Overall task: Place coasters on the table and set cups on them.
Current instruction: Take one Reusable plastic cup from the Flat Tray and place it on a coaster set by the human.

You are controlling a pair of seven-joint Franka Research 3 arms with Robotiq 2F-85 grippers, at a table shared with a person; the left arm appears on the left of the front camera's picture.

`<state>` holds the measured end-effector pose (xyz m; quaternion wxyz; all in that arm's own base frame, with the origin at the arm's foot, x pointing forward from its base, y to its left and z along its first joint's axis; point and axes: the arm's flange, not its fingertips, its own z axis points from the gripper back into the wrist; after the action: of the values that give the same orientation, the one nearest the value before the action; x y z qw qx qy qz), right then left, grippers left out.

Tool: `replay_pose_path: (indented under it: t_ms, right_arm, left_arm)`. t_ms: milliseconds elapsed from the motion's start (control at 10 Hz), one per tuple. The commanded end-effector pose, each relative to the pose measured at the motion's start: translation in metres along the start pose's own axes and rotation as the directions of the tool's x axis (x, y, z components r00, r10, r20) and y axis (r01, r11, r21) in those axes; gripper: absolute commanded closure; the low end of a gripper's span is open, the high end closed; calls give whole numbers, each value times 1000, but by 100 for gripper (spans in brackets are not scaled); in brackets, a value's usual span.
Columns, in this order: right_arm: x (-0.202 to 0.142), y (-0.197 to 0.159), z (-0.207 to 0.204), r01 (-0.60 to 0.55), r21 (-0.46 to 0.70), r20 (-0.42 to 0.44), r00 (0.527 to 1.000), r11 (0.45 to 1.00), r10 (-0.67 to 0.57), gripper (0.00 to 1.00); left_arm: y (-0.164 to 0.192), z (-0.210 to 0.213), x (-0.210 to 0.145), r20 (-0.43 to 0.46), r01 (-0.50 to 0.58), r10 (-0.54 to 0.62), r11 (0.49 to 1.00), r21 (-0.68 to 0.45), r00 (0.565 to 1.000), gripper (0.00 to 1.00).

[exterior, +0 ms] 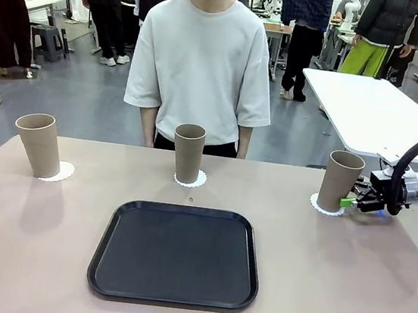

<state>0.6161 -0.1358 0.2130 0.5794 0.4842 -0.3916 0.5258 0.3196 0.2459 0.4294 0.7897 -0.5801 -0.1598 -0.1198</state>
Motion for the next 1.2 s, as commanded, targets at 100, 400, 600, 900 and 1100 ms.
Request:
replay_pose_path:
  t_ms: [100, 400, 600, 900, 1100]
  right_arm:
    - [7, -8, 12, 22, -63, -52, 998, 998, -25, 0]
    - [21, 6, 39, 24, -161, -189, 980, 987, -55, 0]
    - [41, 16, 70, 21, -273, -233, 969, 962, -88, 0]
    - [83, 43, 106, -22, -404, -416, 895, 914, -162, 0]
    - [127, 85, 105, -122, -375, -629, 762, 919, -155, 0]
  left_arm:
    - [-1, 2, 0, 7, 6, -6, 1000, 0, 1000, 0]
    - [-1, 2, 0, 7, 6, -6, 1000, 0, 1000, 0]
    - [-1, 2, 0, 7, 6, -6, 1000, 0, 1000, 0]
    - [-1, 2, 0, 7, 6, -6, 1000, 0, 1000, 0]
    - [-1, 2, 0, 7, 6, -6, 1000, 0, 1000, 0]
